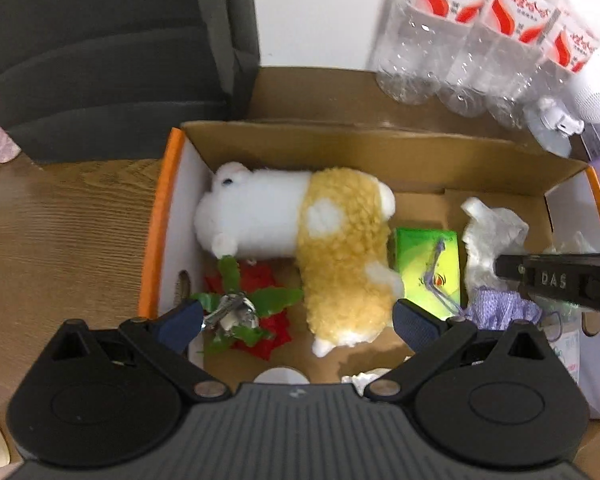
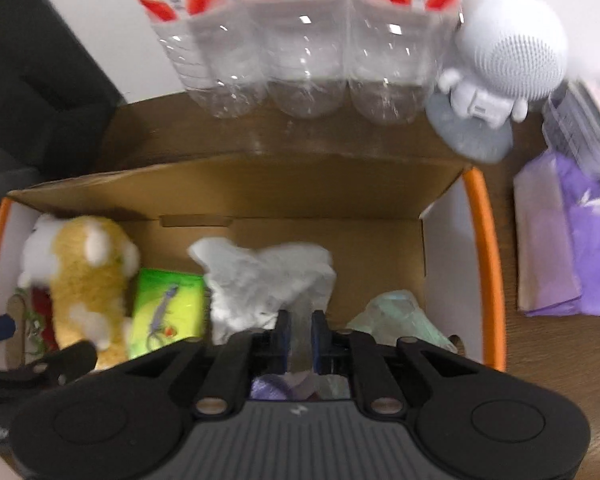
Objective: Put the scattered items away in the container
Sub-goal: 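Open the right tool to drop the plastic piece into the box, then withdraw both open tools from the box back toward the table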
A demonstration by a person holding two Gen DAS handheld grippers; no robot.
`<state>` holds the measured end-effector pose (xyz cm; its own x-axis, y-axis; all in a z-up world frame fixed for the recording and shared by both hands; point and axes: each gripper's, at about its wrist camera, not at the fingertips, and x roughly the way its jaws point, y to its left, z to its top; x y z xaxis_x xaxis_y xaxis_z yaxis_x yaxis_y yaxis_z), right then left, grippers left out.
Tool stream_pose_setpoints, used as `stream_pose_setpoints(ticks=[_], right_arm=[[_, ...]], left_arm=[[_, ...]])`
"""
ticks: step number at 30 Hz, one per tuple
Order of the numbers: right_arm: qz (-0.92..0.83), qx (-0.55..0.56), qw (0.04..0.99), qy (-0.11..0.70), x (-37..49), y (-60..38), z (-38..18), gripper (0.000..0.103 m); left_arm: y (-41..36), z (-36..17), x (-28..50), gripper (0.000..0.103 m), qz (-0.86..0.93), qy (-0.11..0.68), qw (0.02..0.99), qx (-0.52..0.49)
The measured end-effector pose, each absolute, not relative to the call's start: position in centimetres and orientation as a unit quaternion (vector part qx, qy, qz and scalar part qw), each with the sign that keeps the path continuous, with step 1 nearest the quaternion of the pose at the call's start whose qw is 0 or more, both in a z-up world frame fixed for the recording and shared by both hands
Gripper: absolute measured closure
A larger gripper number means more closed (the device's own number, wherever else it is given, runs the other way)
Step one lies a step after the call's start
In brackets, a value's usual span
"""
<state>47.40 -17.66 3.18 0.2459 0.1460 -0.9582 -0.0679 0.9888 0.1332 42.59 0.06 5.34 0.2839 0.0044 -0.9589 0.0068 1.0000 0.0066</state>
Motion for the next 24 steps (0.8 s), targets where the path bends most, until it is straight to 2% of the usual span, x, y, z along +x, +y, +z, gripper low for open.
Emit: stream_pose_setpoints(ticks=[2,4,6,15,17,19,24], right_arm=[[0.067,0.032,0.785,0.615,47.3,-17.7,3.3,0.081],[0.068,0.029,0.785,0.614,46.8,-17.6,4.2,0.062],[0.071,0.033,0.79,0.608,46.1,-17.6,5.9,0.055],[0.053,0.032,0.821,0.567,41.1,-19.2,16.0,0.044],[0.054,0.032,0.829,0.556,39.6,-19.4,18.1,0.04],[0.056,0.027,0.836,0.545,38.3,-19.6,19.7,0.029],[0.059,0.024,0.848,0.526,35.0,-19.5,22.7,0.029]], left_arm=[[0.0,5.5,42.5,0.0,0.003,0.599,0.801,0.007],[0.0,6.1,42.2,0.0,0.01,0.597,0.802,0.008],[-0.1,7.5,41.7,0.0,0.017,0.594,0.805,0.003],[-0.8,17.3,37.1,0.0,0.031,0.549,0.835,0.001],[-1.1,19.8,35.6,0.0,0.026,0.534,0.845,0.0],[-1.8,21.5,34.3,0.0,0.02,0.52,0.854,0.002],[-3.1,24.0,31.2,0.0,0.012,0.502,0.865,0.008]])
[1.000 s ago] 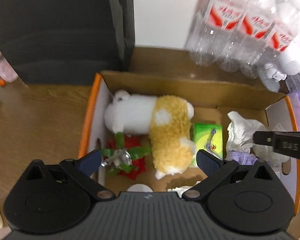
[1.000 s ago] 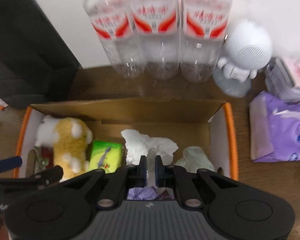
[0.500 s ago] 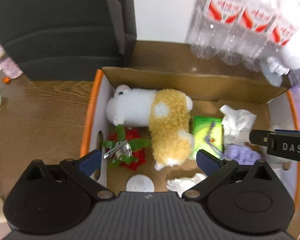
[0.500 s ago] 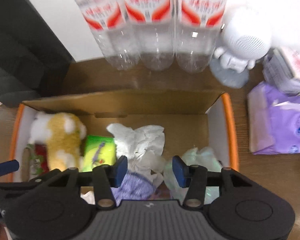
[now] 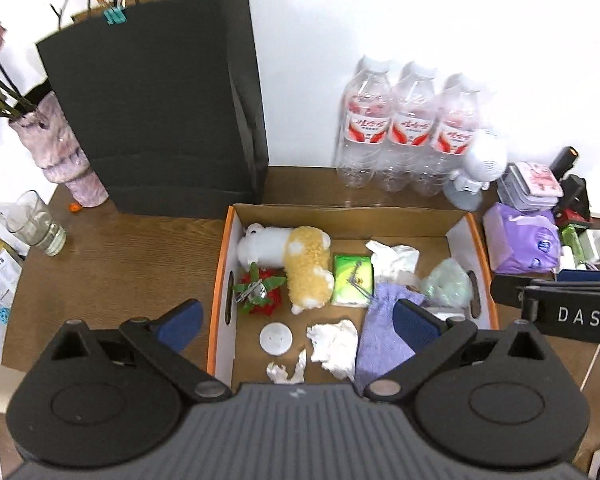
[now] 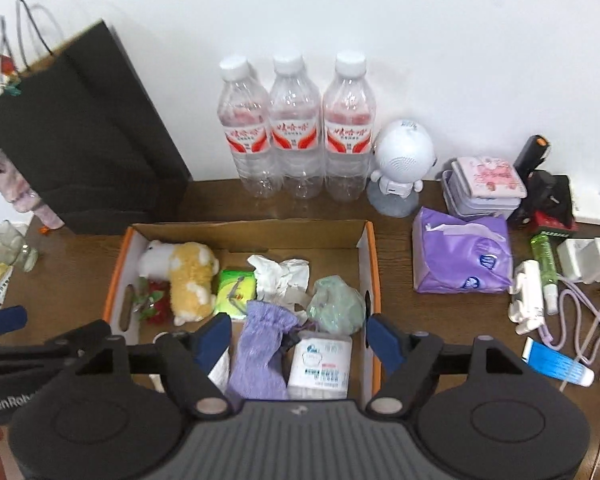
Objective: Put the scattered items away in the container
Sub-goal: 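Withdraw both open tools from the box back toward the table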
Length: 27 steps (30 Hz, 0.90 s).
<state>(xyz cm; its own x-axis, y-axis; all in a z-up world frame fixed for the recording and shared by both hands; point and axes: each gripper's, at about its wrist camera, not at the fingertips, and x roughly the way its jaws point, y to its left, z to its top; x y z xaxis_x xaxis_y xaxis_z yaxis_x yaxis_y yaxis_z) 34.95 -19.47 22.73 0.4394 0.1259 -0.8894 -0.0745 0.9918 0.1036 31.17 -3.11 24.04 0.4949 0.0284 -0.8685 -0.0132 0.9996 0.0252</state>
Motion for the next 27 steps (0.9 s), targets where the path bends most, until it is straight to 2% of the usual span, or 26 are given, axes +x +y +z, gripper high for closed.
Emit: stream_pose_setpoints(ticks=[11,18,20,27], right_arm=[[0.065,0.03,0.866,0.495,30.2,-19.6,26.2,0.026],[0.072,0.034,0.892,0.444,28.2,-19.9,22.4,0.024],[0.069,0.037,0.903,0.422,27.3,-20.0,20.6,0.02],[0.088,0.043,0.943,0.317,23.5,-20.7,15.6,0.017]], left_arm=[[-3.8,26.7,27.0,0.0,-0.003,0.464,0.886,0.002],[-3.1,20.9,25.0,0.0,-0.002,0.432,0.902,0.003],[-3.0,19.4,24.0,0.0,-0.003,0.407,0.913,0.008],[-3.0,14.9,20.6,0.0,-0.006,0.287,0.958,0.028]])
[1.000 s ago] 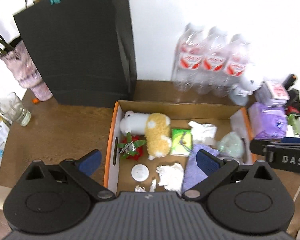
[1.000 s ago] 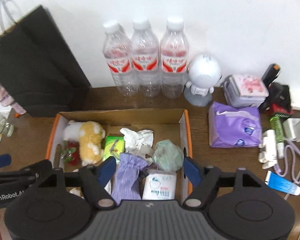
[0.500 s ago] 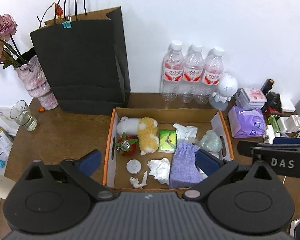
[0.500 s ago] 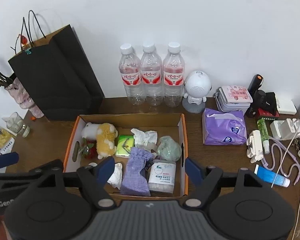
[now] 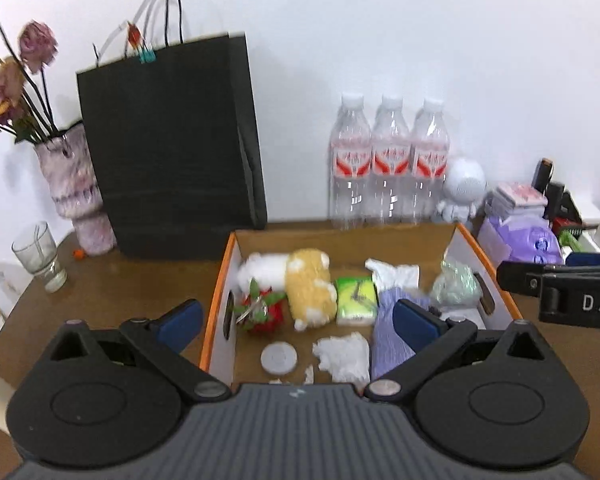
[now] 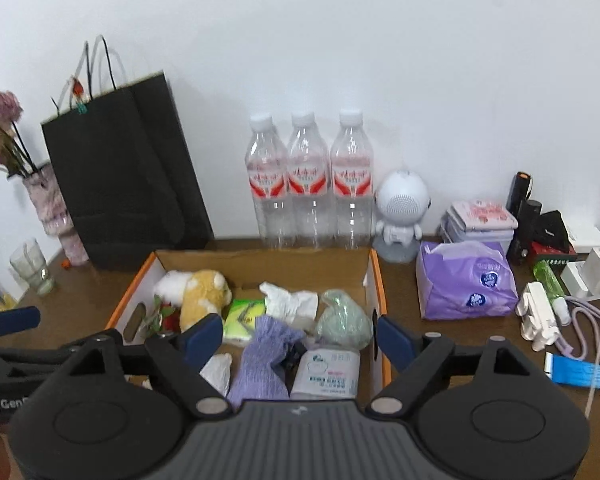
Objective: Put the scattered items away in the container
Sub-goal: 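Withdraw both open tools from the box back toward the table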
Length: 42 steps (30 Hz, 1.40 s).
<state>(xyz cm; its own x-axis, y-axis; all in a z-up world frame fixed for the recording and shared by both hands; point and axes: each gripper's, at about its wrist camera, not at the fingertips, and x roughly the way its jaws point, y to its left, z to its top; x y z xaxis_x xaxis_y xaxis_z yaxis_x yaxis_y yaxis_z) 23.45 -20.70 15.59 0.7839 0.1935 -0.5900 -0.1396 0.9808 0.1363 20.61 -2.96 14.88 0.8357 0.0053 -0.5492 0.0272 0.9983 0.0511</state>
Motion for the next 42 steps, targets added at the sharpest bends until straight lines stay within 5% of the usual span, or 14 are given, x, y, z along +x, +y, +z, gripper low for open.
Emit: stream_pose_setpoints(ticks=[17,42], right_arm=[[0.094,0.095,0.975,0.176,15.3,-22.7,5.2,0.015],[0.125,-0.022,0.967,0.221,-5.3,-20.8,3.5,0.007]], left_arm=[[-3.5,6.1,12.0,0.0,-0.013,0.117,0.993,0.021],[-1.3,5.1,-8.1,0.0,-0.022,0.216,0.976,0.022]])
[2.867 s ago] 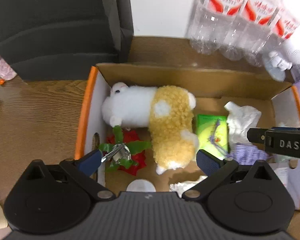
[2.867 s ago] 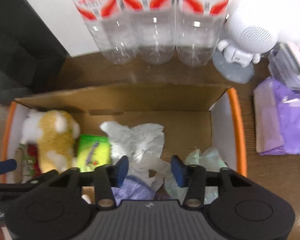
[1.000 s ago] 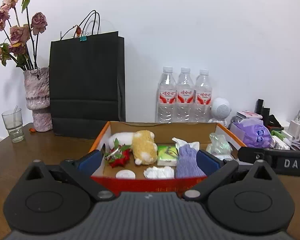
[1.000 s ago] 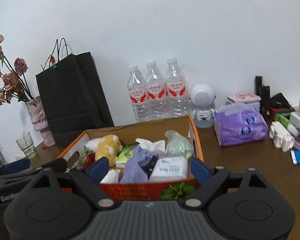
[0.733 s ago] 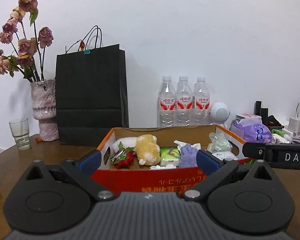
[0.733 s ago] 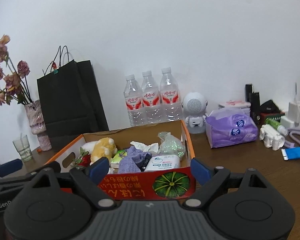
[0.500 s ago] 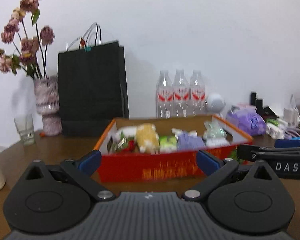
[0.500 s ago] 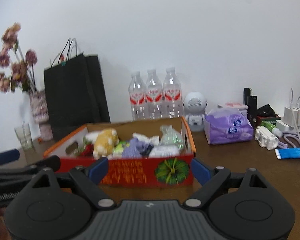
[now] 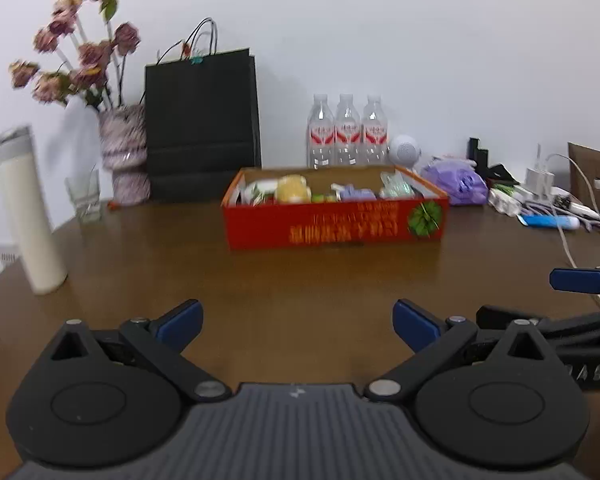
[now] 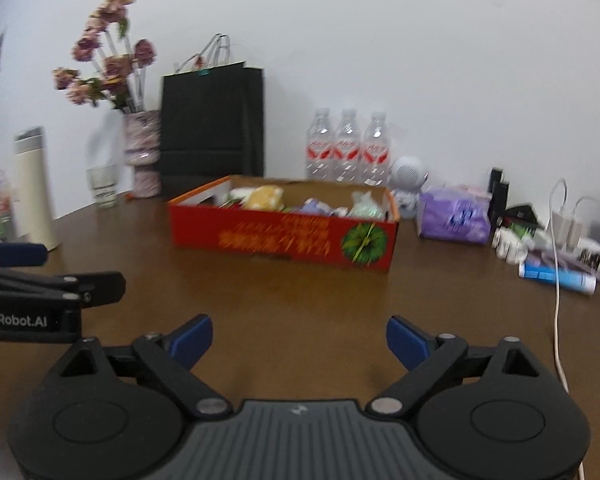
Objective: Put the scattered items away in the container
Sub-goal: 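Withdraw both open tools from the box back toward the table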
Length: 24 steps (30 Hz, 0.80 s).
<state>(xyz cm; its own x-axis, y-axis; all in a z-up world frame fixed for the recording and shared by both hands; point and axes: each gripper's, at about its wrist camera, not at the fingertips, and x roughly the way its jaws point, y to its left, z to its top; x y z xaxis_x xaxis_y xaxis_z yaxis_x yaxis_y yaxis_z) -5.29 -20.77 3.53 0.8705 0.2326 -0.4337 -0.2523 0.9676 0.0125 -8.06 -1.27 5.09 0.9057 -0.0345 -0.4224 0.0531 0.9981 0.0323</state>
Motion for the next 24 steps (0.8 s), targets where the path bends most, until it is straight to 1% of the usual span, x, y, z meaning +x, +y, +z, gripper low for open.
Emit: stream_pose_setpoints(ticks=[2,4,7,11,14,18,24], right_arm=[[0.121,-0.006,0.967,0.225,-7.7,-21.3,3.5,0.007],[0.114,0.006,0.968,0.223,-10.0,-21.7,3.1,0.004],[0.106,0.021,0.967,0.231,-13.0,-22.1,2.0,0.004],[0.108,0.028,0.962,0.25,-15.3,-22.0,1.1,0.004],[0.116,0.045,0.957,0.262,-15.0,-22.1,1.1,0.004],[0.099,0.039,0.949,0.296,-11.7,-21.6,0.9,0.004],[0.069,0.038,0.941,0.33,-5.2,-20.8,0.2,0.004]], left_arm=[[-1.1,4.8,-10.5,0.0,-0.016,0.211,0.977,0.015],[-1.0,4.4,-12.8,0.0,-0.007,0.201,0.979,0.014],[-1.0,3.8,-15.3,0.0,-0.005,0.194,0.981,0.025],[-1.1,2.8,-16.1,0.0,-0.008,0.22,0.975,0.023],[-1.1,2.7,-14.6,0.0,-0.005,0.238,0.971,0.028],[-0.8,3.0,-11.0,0.0,-0.01,0.25,0.968,0.028],[0.5,2.3,-4.2,0.0,-0.01,0.329,0.944,-0.019]])
